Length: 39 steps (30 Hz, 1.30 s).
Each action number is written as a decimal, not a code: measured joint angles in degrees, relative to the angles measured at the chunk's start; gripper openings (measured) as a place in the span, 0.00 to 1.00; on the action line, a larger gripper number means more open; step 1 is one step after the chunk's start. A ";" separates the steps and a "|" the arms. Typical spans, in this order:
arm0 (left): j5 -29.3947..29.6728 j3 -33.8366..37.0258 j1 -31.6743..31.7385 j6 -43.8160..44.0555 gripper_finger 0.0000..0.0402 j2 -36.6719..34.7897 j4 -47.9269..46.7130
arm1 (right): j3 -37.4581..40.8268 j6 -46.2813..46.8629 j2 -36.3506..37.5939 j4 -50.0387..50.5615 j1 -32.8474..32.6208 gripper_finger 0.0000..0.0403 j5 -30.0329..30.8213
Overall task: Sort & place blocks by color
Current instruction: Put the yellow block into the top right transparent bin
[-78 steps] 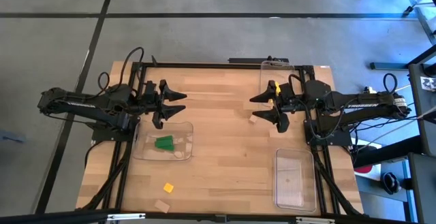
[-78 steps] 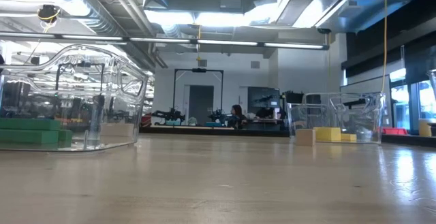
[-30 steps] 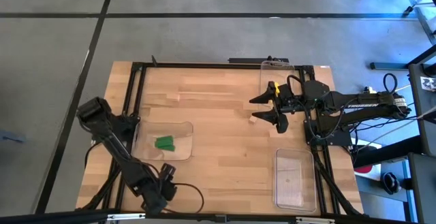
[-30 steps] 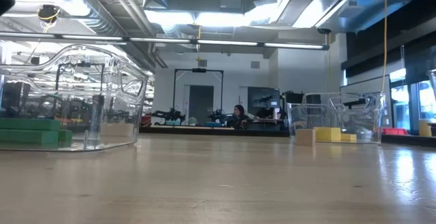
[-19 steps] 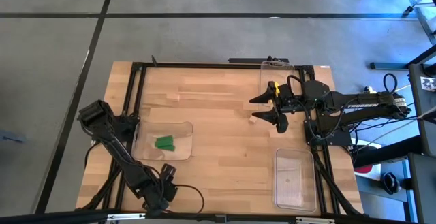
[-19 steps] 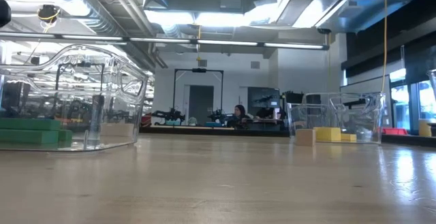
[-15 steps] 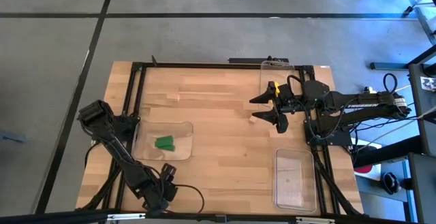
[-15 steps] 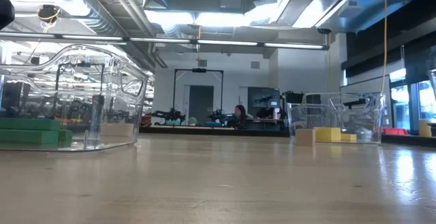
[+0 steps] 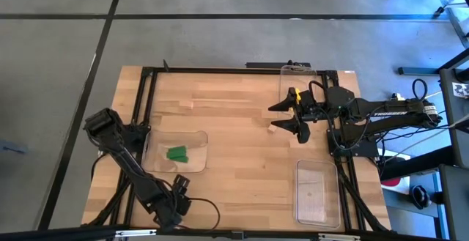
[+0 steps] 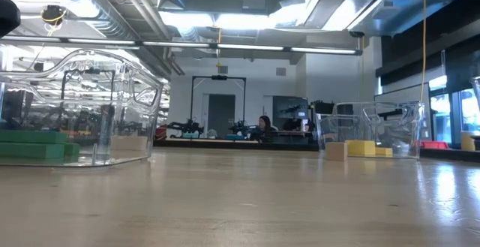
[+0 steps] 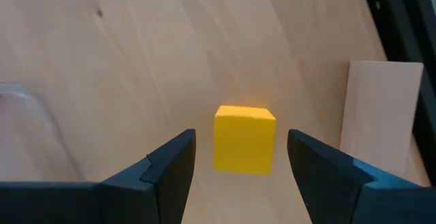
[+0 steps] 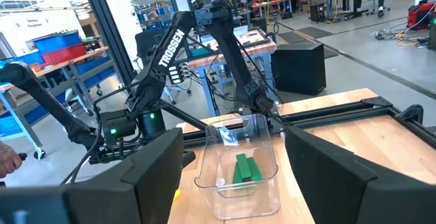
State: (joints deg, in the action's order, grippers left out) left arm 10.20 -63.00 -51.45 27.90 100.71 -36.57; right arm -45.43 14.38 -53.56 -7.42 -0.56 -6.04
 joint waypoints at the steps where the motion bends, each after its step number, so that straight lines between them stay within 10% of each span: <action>1: -0.41 0.02 0.14 -0.02 0.56 0.33 0.17 | 0.00 -0.06 0.00 0.00 0.00 0.65 0.00; 18: -2.23 0.04 1.84 -1.49 0.55 4.43 1.48 | 0.00 0.10 0.00 0.14 0.02 0.65 0.57; 29: -6.38 0.04 2.38 -2.75 0.30 3.93 1.01 | 0.00 0.16 0.00 0.13 0.07 0.65 0.56; 39: -18.75 0.07 7.09 -3.58 0.30 -11.57 0.95 | 0.00 1.75 0.00 0.09 0.07 0.65 0.52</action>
State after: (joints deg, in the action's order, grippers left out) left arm -8.55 -62.94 -44.36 24.32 89.15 -35.62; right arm -45.43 16.13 -53.56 -7.33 -0.49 -5.52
